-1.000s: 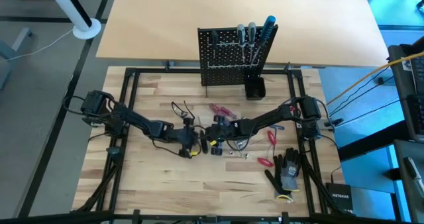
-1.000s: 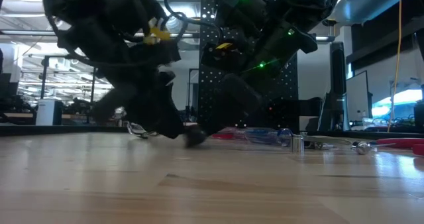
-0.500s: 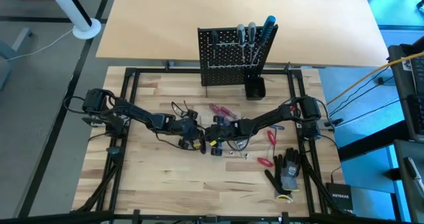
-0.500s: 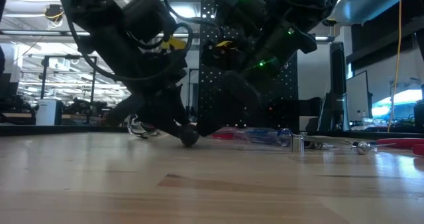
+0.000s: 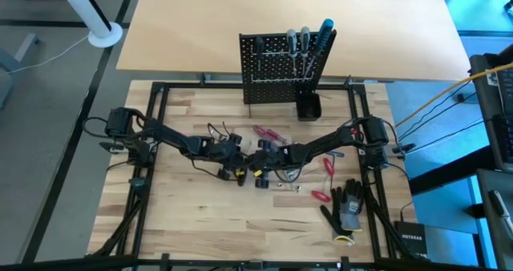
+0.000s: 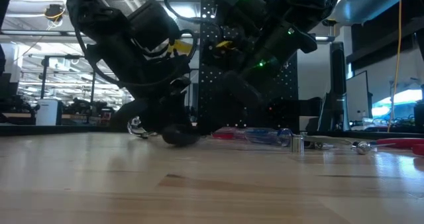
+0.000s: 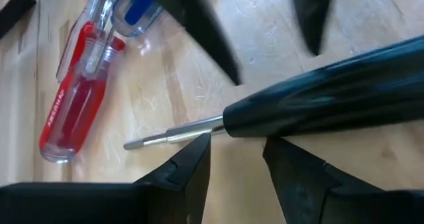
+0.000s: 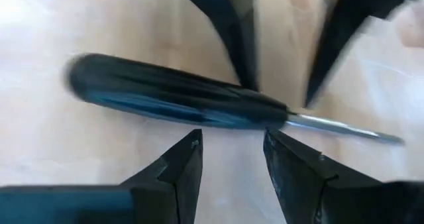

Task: Hang tools onto peg board
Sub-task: Hang the black screwdriver on the peg board

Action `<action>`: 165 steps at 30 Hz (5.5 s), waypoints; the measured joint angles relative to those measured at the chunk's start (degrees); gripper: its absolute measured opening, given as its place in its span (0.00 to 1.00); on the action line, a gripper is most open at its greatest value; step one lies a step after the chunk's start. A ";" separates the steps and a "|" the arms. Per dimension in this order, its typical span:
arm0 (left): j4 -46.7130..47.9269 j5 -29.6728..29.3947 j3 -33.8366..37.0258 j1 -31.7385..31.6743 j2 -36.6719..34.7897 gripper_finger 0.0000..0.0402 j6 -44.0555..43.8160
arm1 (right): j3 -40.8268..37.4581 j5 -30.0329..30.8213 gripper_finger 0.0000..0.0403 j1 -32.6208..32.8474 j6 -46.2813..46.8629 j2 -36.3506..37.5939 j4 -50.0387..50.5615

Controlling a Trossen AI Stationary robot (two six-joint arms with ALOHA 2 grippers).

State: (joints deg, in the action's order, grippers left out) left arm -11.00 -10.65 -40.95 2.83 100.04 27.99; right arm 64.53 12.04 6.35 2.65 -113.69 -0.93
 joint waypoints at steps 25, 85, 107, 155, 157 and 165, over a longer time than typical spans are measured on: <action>-4.57 0.41 0.22 7.63 0.21 0.35 -10.25 | 0.08 9.87 0.41 -0.31 -1.17 2.06 -2.47; 8.61 2.38 -1.60 5.75 -1.39 0.11 -26.47 | 0.07 7.91 0.41 -0.76 -1.62 -2.59 -2.16; 12.14 -4.38 -0.91 7.26 -18.53 0.05 -25.18 | 0.13 23.93 0.41 9.94 6.12 27.60 26.07; -38.10 7.86 3.04 6.19 -31.97 0.05 -20.46 | -0.02 -0.08 0.40 4.11 -11.48 15.47 -42.48; -38.24 7.86 3.04 6.44 -32.21 0.05 -20.14 | 0.04 -0.08 0.39 4.36 -12.74 15.65 -42.57; -37.76 7.99 3.04 7.06 -32.25 0.05 -19.60 | 0.09 0.37 0.26 6.08 -18.40 17.57 -42.17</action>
State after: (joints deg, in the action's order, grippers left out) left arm -48.76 -2.66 -37.91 9.89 67.79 8.38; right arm 64.62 12.41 12.43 -15.75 -96.12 -43.10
